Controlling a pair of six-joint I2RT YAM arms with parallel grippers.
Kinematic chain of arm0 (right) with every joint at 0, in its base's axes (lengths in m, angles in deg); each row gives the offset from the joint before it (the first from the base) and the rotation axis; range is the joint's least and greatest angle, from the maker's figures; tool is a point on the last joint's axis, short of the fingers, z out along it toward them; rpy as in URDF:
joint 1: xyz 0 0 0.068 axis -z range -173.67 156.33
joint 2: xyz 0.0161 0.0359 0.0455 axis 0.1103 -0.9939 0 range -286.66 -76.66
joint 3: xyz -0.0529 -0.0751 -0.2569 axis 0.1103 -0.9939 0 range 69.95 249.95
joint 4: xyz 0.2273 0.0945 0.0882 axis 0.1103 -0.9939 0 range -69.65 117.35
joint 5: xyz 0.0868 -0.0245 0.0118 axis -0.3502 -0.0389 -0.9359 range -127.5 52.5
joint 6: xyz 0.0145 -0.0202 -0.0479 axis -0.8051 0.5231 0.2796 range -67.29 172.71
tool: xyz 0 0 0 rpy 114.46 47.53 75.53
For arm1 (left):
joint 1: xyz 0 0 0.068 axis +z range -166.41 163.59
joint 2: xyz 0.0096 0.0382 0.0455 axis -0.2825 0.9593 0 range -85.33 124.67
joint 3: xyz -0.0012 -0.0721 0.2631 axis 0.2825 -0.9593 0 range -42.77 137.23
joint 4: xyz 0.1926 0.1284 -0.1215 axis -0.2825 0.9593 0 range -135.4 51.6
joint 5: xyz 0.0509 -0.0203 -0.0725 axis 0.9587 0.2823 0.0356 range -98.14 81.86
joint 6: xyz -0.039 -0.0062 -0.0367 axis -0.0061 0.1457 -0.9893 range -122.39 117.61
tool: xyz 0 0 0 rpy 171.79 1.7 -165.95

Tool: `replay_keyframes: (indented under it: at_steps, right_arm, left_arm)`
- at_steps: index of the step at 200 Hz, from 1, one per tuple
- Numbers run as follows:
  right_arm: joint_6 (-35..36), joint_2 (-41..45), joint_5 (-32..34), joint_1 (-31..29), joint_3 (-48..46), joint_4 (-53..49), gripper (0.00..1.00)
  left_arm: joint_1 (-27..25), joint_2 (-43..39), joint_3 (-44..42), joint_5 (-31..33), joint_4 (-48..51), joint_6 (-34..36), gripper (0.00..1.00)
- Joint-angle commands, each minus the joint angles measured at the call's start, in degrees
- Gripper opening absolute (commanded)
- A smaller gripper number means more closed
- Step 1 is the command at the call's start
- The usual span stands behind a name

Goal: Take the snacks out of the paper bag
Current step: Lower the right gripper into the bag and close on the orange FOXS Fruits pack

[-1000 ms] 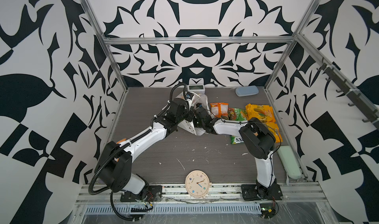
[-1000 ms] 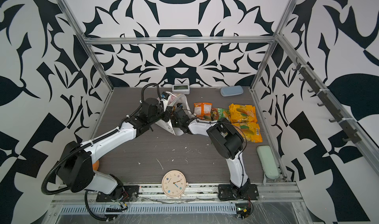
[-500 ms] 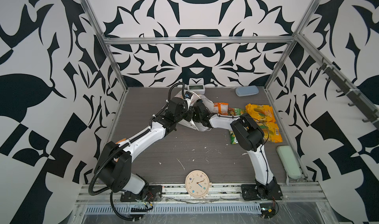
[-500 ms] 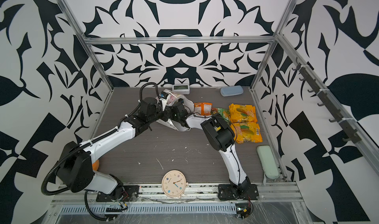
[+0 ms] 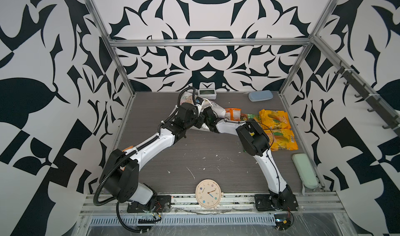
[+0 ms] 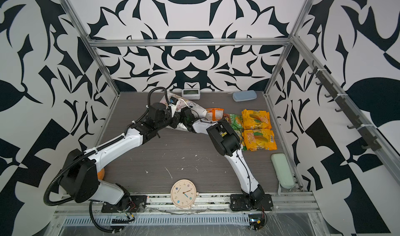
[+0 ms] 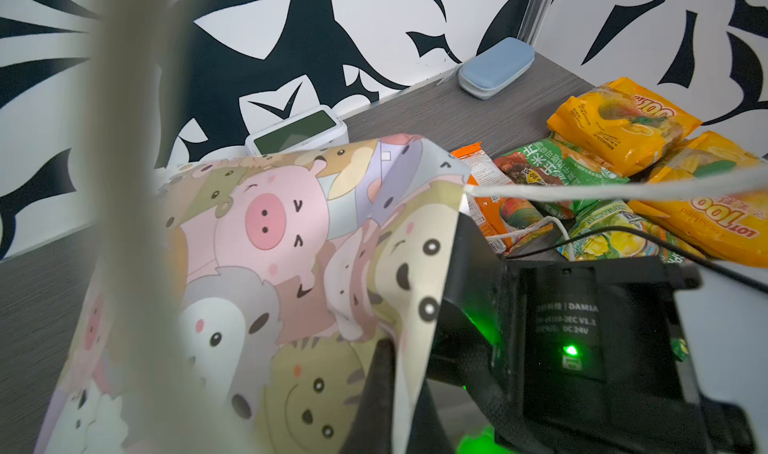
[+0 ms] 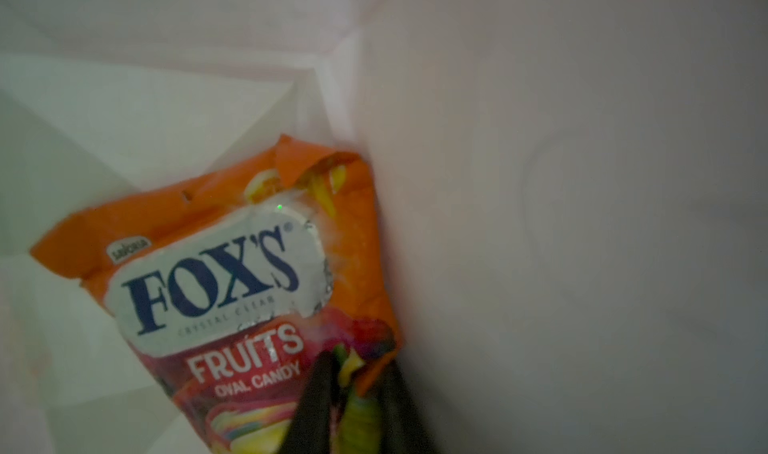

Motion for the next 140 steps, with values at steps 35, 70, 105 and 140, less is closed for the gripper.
replay_keyframes:
  at_steps: [35,70,105,140]
  right_arm:
    - [0.61,5.06,2.46,-1.64,-4.52,4.5,0.05]
    - [1.9,10.73,2.28,-1.69,-11.34,6.93,0.02]
    - [1.7,16.66,3.37,-1.52,-19.54,10.32,0.01]
    - [1.57,23.19,5.0,-1.42,-28.51,12.66,0.0]
  left_arm:
    - [-2.86,-0.7,-0.65,-1.02,-1.97,0.44,0.0]
    - [-2.34,0.14,-1.34,1.23,-1.71,0.47,0.0]
    - [-1.55,0.92,-2.24,2.14,-1.3,0.38,0.0]
    - [-0.47,0.27,-3.51,2.45,-1.32,0.03,0.0]
